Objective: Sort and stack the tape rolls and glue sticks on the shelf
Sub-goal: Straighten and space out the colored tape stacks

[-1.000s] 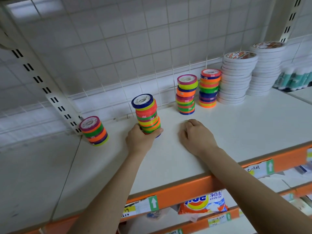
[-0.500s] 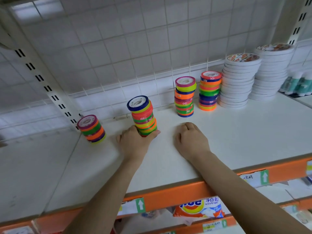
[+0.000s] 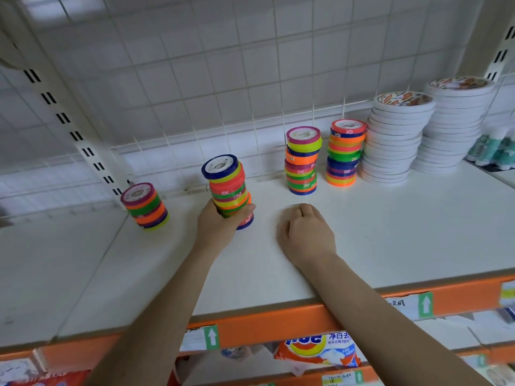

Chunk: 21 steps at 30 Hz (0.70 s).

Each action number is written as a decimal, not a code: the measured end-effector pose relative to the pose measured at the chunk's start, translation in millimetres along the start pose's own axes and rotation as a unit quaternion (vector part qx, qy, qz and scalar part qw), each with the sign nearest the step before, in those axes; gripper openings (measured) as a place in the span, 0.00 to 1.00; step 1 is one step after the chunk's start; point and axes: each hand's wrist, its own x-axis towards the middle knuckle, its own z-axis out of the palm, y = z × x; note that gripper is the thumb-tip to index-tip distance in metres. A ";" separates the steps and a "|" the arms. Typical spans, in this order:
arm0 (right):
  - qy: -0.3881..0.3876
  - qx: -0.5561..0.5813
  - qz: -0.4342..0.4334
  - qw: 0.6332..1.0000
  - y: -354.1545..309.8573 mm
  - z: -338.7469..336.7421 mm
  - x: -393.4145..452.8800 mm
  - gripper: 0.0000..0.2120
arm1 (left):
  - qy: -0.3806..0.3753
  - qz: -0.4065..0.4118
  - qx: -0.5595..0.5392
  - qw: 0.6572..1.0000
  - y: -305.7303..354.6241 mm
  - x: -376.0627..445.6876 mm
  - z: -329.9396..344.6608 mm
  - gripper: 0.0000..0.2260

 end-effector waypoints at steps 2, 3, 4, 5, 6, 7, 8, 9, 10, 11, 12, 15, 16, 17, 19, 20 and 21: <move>0.000 0.003 0.000 1.000 0.3 0.8 0.5 0.20 | -0.009 0.002 0.011 1.000 0.5 2.1 0.2 0.18; -0.001 0.003 0.000 1.000 0.4 1.2 0.5 0.20 | -0.015 -0.001 0.018 1.000 1.7 3.4 0.5 0.17; 0.000 0.003 -0.001 1.000 0.4 1.3 0.5 0.20 | -0.018 -0.004 0.024 1.000 2.4 5.0 1.5 0.15; 0.000 0.003 -0.001 1.000 0.5 1.4 0.4 0.20 | -0.017 -0.008 0.032 0.999 3.2 6.8 2.5 0.16; -0.001 0.003 -0.001 1.000 0.5 1.3 0.3 0.20 | -0.011 -0.014 0.040 0.999 4.3 7.9 4.0 0.18; -0.002 0.003 0.000 1.000 0.5 1.3 0.1 0.20 | -0.002 -0.021 0.048 0.999 4.4 9.0 5.6 0.23; -0.003 0.002 0.001 1.000 0.4 1.4 0.2 0.20 | 0.008 -0.025 0.052 0.998 3.8 9.8 6.9 0.27; -0.004 0.000 0.001 1.000 0.3 1.7 0.2 0.20 | 0.015 -0.026 0.054 0.998 2.9 9.9 8.1 0.29; -0.003 -0.002 0.001 1.000 0.4 2.0 0.7 0.20 | 0.023 -0.024 0.056 0.998 3.1 9.2 9.6 0.30; -0.002 -0.003 0.001 1.000 0.6 2.4 0.9 0.20 | 0.032 -0.024 0.054 0.998 3.4 8.0 10.7 0.31; -0.002 -0.003 0.002 1.000 0.5 2.7 1.3 0.20 | 0.042 -0.023 0.049 0.998 3.7 7.0 11.4 0.32; -0.005 0.002 0.007 1.000 0.2 3.4 1.8 0.21 | 0.051 -0.022 0.019 0.998 6.3 3.7 12.3 0.32; -0.007 0.002 0.008 1.000 0.1 3.6 1.9 0.21 | 0.048 -0.025 0.010 0.999 6.2 3.3 12.0 0.32; -0.007 0.001 0.008 1.000 0.1 3.8 1.8 0.21 | 0.044 -0.027 0.003 0.999 6.5 3.2 11.5 0.31; -0.009 0.000 0.008 1.000 0.1 3.7 1.6 0.21 | 0.034 -0.026 -0.007 0.999 6.4 3.6 11.0 0.31; -0.010 0.000 0.009 1.000 0.1 3.4 1.4 0.21 | 0.028 -0.027 -0.014 0.999 7.6 3.2 10.6 0.30; -0.011 0.001 0.009 1.000 0.2 3.1 1.2 0.21 | 0.023 -0.031 -0.020 0.999 8.5 3.3 10.5 0.28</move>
